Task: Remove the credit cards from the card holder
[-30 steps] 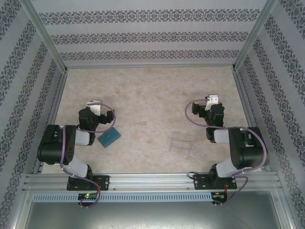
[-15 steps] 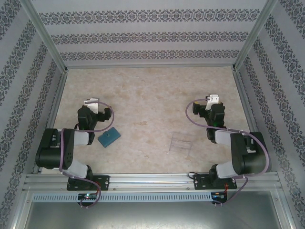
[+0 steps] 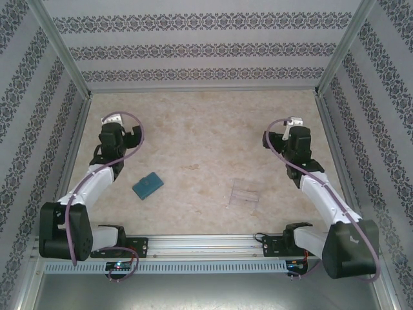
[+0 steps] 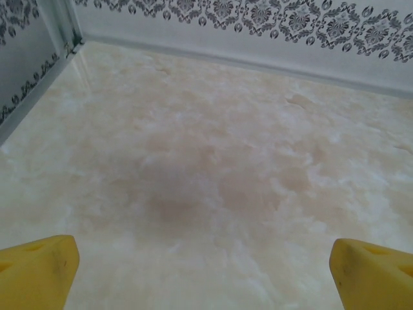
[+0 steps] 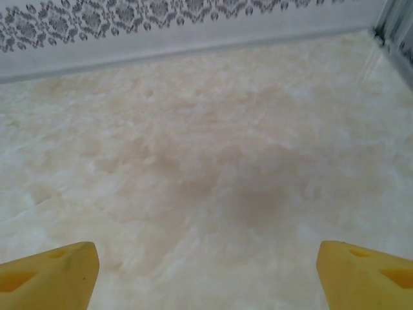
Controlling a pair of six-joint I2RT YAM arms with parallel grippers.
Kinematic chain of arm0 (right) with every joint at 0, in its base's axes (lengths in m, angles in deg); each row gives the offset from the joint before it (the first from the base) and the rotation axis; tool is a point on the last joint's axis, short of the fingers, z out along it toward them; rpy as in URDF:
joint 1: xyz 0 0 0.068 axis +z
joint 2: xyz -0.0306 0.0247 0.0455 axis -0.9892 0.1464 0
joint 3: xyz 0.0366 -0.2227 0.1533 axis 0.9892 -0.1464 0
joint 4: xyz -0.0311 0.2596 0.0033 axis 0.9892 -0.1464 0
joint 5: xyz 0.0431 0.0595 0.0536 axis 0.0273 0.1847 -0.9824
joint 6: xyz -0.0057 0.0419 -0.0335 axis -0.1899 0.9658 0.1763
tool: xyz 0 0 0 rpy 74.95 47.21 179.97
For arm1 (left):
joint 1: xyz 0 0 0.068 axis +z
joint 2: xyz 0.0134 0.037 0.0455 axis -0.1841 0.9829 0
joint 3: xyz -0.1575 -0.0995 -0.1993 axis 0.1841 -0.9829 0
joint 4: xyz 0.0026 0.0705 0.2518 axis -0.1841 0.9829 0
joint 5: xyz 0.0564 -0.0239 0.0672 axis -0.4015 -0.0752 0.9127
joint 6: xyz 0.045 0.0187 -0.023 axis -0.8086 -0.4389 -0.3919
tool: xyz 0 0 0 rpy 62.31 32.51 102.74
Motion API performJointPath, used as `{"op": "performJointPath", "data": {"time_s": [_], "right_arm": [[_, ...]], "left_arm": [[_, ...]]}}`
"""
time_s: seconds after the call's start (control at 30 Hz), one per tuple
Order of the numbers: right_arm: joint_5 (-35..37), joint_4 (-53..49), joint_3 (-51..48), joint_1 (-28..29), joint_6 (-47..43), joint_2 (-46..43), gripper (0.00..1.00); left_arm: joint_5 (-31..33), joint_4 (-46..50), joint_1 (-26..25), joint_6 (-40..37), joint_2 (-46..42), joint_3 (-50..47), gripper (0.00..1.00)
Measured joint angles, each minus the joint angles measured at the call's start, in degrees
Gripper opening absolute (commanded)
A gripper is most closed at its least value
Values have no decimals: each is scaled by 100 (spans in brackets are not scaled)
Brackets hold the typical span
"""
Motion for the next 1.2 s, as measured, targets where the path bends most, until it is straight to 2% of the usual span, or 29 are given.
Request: {"op": "performJointPath", "data": {"time_s": [0.13,0.3,0.4,0.47,0.6,0.77,0.97,1.2], "right_arm": [[-170,-1298,306,63,450,-308,83],[-525,-2699,365,66,1003,-763,78],[-813,-3241,358,66,1342,-1023,75],[-1067,-3421,330,66,1585,-1165,69],[-1453,-3681,192,92,1958,-1211,52],[-1460,-4022,68,398,2216,-916,39],[-1211,-4212,44,999,2365,-525,38],[-870,-4260,44,1388,2518,-129,34]], "left_arm": [[-295,1423,2,452,-87,743,100],[-839,2935,0,610,-85,1517,100],[-1106,3633,0,570,-33,1958,100],[-1244,3941,0,461,-4,2159,100],[-1410,4092,0,308,-2,2146,100],[-1591,4166,0,299,109,1987,100],[-1567,4282,0,118,177,1961,99],[-1069,4238,0,-304,-199,1672,100]]}}
